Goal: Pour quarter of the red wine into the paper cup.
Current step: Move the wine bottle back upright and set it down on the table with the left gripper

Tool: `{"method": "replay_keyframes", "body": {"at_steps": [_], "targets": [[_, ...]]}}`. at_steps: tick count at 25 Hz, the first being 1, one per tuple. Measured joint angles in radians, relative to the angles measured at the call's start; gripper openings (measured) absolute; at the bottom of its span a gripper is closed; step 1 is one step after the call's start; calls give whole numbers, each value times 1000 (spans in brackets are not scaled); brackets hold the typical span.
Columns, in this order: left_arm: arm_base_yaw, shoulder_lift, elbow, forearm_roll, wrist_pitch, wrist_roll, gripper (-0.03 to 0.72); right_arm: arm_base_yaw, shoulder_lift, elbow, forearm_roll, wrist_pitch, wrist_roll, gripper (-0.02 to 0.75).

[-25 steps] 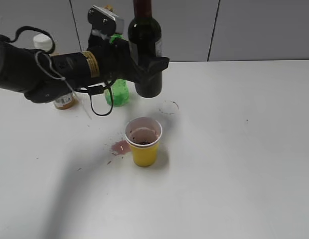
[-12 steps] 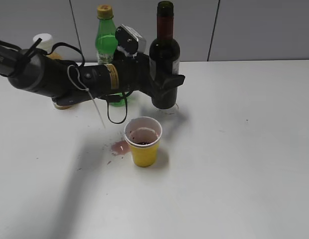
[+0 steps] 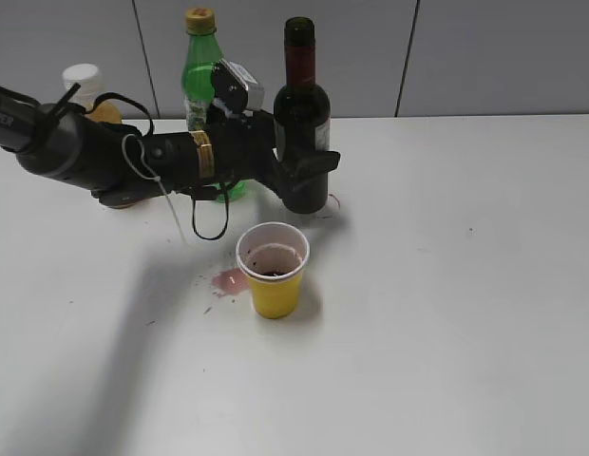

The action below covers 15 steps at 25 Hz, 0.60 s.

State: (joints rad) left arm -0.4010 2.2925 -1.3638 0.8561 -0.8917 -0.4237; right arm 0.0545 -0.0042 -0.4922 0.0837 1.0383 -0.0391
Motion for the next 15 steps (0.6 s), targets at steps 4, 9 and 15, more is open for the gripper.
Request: {"method": "replay_keyframes", "body": {"at_steps": [4, 9, 15], "targets": [[7, 4, -18, 41, -6, -3, 544, 0, 0, 0, 0, 0, 0, 582], [8, 19, -26, 55, -12, -5, 544, 0, 0, 0, 0, 0, 0, 582], [9, 57, -27, 60, -17, -5, 544, 0, 0, 0, 0, 0, 0, 582]]}}
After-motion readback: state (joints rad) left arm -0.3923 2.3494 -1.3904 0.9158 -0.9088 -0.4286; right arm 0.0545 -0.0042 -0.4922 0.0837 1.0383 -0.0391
